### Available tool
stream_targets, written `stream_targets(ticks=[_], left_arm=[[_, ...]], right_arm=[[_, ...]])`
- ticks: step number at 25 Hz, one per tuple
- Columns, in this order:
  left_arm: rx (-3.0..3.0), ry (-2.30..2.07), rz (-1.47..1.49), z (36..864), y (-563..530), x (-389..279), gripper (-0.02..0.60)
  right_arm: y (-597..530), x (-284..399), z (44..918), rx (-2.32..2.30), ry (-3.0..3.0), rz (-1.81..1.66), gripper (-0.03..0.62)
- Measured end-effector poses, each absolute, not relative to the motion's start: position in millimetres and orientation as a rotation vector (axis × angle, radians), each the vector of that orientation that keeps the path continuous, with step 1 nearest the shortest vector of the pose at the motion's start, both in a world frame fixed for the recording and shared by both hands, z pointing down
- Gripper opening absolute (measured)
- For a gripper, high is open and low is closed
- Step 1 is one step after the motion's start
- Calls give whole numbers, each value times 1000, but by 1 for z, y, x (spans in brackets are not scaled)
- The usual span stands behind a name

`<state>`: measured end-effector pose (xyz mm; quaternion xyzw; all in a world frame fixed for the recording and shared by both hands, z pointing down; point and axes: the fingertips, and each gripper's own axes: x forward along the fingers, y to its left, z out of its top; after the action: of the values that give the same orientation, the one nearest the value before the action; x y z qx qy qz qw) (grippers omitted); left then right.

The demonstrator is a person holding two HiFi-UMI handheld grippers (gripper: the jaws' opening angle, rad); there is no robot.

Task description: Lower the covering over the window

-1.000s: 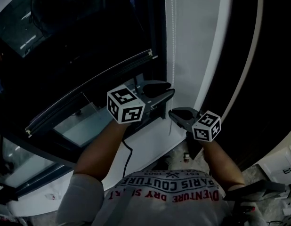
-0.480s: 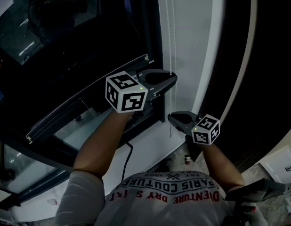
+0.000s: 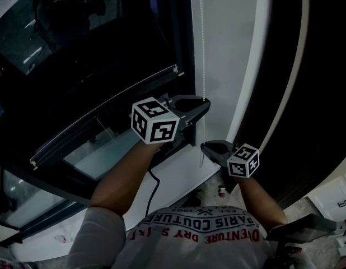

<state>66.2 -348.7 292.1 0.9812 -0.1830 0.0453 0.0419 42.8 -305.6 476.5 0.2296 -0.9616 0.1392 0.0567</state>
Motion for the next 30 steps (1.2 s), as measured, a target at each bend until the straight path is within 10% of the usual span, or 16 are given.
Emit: stream_targets(ticks=[30], left_arm=[[2865,-603,177,446,-332,49,18]], right_arm=[[-274,45,609,640,-2615,636,15]])
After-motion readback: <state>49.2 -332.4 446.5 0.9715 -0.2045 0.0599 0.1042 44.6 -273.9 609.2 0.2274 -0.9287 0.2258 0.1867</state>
